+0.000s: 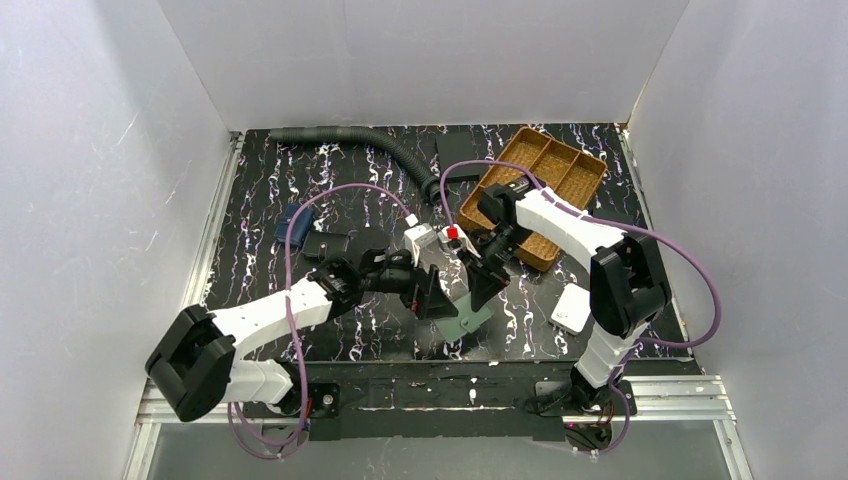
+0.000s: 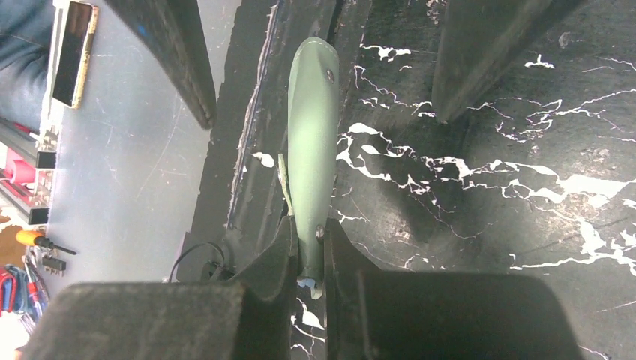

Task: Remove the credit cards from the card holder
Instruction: Pick up the card holder from the center of the board.

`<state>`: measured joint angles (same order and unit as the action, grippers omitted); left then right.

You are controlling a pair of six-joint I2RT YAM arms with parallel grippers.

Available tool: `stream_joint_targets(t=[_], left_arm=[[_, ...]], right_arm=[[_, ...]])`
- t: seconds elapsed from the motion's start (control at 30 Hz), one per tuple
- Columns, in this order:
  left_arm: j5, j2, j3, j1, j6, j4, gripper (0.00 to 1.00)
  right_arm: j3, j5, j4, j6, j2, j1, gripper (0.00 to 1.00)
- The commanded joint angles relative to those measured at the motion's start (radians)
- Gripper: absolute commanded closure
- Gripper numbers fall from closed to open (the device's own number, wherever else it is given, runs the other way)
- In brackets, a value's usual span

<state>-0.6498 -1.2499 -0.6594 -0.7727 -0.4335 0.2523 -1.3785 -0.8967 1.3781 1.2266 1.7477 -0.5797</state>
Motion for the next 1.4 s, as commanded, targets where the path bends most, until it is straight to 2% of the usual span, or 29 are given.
stream_joint_targets(t=[0.0,0.1,0.33,0.8,1.07,1.13,1.27,1.37], left_arm=[[-0.059,-0.054,-0.036,-0.024,-0.026,0.100,0.02],[-0.062,-0.081,-0.025,-0.033,-0.047,0.143,0.06],[-0.082,-0.132,-0.004,-0.037,-0.104,0.213,0.27],[-0.036,-0.052,0.082,-0.040,-0.127,0.276,0.27],[-0.043,-0.058,0.087,-0.039,-0.156,0.293,0.28],[-0.042,-0.063,0.085,-0.040,-0.160,0.298,0.31],[-0.052,-0.076,0.072,-0.040,-0.170,0.307,0.48],[-0.069,-0.093,0.064,-0.039,-0.176,0.310,0.49]], right_arm=[[-0.038,-0.055,0.045,-0.003,0.003,-0.007,0.99],[-0.041,-0.063,0.047,-0.003,-0.001,-0.007,0.99],[-0.025,-0.071,0.046,0.002,-0.009,-0.008,0.98],[-0.018,-0.105,0.042,-0.003,-0.030,0.012,0.98],[-0.011,-0.108,0.042,0.003,-0.038,0.015,0.98],[-0.010,-0.109,0.043,0.005,-0.040,0.015,0.98],[-0.003,-0.107,0.042,0.008,-0.043,0.016,0.98],[-0.001,-0.105,0.042,0.010,-0.046,0.015,0.97]])
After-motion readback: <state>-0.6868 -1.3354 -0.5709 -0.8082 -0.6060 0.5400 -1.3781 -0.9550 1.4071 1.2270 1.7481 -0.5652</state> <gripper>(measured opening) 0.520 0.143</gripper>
